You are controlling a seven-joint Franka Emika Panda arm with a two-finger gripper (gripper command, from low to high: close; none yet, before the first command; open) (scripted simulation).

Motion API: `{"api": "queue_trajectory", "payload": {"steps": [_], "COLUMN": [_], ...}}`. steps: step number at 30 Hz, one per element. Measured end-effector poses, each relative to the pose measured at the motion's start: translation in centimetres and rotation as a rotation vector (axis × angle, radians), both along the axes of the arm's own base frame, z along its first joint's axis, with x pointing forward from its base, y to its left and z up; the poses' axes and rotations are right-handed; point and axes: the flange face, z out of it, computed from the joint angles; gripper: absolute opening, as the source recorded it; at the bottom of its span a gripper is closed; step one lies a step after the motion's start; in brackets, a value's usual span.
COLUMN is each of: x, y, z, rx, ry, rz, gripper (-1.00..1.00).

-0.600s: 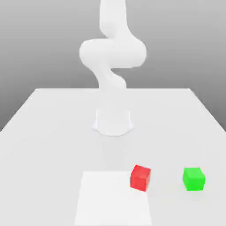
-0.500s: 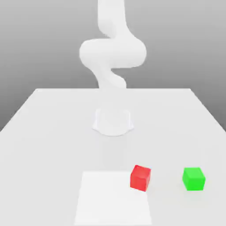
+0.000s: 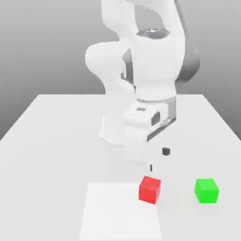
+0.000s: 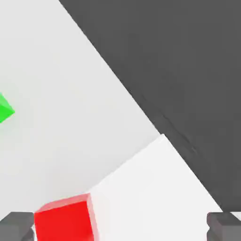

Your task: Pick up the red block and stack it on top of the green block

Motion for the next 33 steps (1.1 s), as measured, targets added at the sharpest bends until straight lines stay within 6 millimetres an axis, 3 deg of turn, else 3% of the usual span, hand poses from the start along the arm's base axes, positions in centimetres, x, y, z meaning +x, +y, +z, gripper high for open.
{"api": "queue_trajectory", "payload": {"steps": [10, 11, 18, 28, 29, 30, 33], "x": [-1.0, -1.1, -1.1, -1.0, -0.6, -0.5, -1.9], "y": [0.0, -0.1, -0.1, -0.1, 0.6, 2.6, 11.6], "z": [-7.6, -8.2, -8.3, -2.1, -1.6, -1.2, 0.3], "rx": [-0.023, -0.023, -0.023, -0.023, -0.024, -0.025, -0.028], "ry": [0.026, 0.028, 0.030, 0.030, 0.030, 0.030, 0.027], "rz": [0.057, 0.056, 0.056, 0.049, 0.042, 0.065, 0.195], "gripper": [0.00, -1.00, -1.00, -1.00, -1.00, -1.00, -1.00]}}
